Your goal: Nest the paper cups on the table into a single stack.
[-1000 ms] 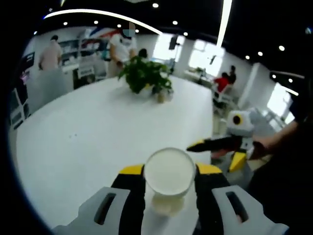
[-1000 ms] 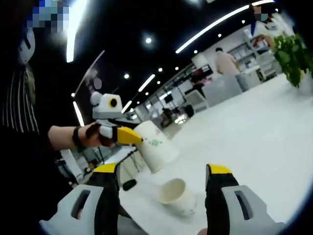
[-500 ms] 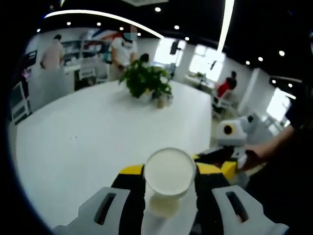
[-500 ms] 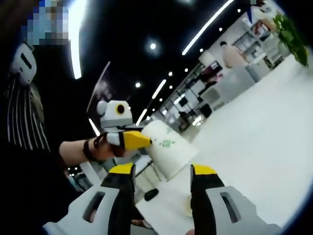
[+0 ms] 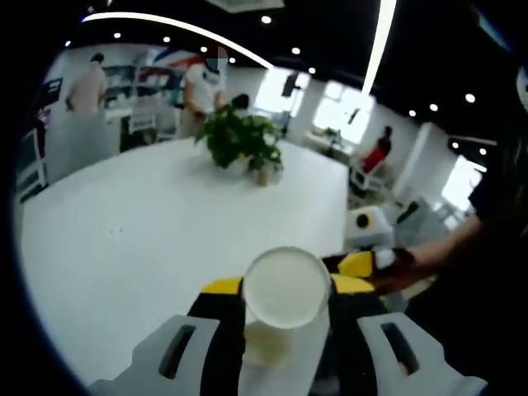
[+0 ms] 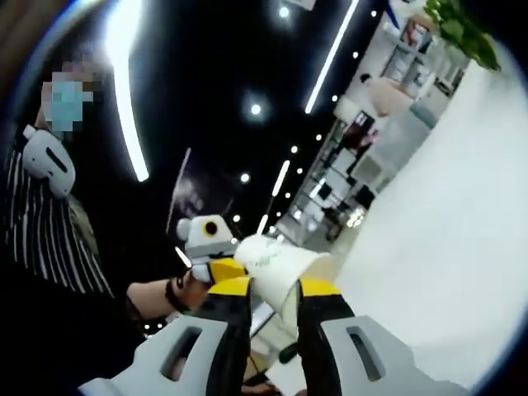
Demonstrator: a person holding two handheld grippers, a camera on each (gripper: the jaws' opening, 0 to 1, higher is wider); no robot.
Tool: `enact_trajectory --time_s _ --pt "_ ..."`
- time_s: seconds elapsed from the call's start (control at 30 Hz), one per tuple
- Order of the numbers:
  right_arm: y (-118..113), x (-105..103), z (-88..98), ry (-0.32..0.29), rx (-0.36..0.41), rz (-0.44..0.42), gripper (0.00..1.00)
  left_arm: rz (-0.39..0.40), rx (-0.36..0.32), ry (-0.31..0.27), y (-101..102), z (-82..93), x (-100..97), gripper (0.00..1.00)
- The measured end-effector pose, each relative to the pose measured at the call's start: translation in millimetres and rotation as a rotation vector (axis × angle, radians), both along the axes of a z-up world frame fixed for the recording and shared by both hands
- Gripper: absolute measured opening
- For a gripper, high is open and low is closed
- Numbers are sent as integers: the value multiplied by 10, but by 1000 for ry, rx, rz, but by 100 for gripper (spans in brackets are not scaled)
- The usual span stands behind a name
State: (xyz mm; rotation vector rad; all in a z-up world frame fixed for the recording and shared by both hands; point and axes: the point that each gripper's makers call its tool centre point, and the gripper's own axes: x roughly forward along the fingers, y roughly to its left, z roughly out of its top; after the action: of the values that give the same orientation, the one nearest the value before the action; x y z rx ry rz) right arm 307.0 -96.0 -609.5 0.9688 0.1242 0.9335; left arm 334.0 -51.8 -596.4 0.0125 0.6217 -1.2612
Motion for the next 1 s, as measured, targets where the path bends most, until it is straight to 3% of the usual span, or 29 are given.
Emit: enact_trajectory --time_s 0.17,0.27,0.37,0.6,0.7,0.77,0.9,1.0 --pt "-1 -23 42 6 55 42 6 -20 -8 -1 6 8 -77 38" --pt "14 -73 138 -21 86 75 4 -51 -16 -7 22 10 -159 38" --pt "17 -113 218 -4 161 127 2 -59 -28 -2 30 19 -209 38" --pt "52 -165 361 -11 221 207 0 -63 -85 -3 37 105 -252 39" --pt "91 -168 399 -43 183 203 0 -64 -80 -88 42 111 -226 41" --pt "121 -183 424 -61 158 211 0 -60 -81 -87 56 85 -225 42" --pt "148 -158 397 -43 138 223 0 -47 -83 -99 92 41 -212 43" --pt "219 -145 323 -33 78 233 0 -32 -73 -114 133 -49 -193 44"
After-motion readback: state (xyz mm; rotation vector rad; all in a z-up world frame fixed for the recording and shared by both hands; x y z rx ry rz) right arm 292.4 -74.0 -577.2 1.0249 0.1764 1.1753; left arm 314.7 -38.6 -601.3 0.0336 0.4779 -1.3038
